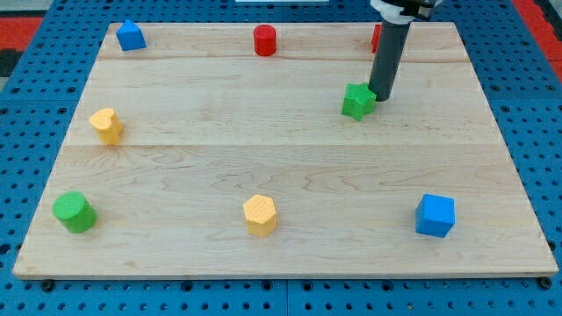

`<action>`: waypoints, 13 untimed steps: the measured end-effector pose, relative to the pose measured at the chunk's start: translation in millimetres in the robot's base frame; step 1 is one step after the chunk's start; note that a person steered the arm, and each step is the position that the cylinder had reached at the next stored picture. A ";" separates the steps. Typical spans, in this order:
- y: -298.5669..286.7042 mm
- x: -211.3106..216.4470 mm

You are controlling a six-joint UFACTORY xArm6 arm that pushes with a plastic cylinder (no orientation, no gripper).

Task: Push green star towards the top left side

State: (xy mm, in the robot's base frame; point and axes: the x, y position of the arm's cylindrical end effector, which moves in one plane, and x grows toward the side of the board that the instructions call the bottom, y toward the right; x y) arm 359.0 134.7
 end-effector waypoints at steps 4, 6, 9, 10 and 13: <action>-106.2 12.1; -97.1 23.0; -97.6 27.9; -107.9 41.0; -247.1 -25.0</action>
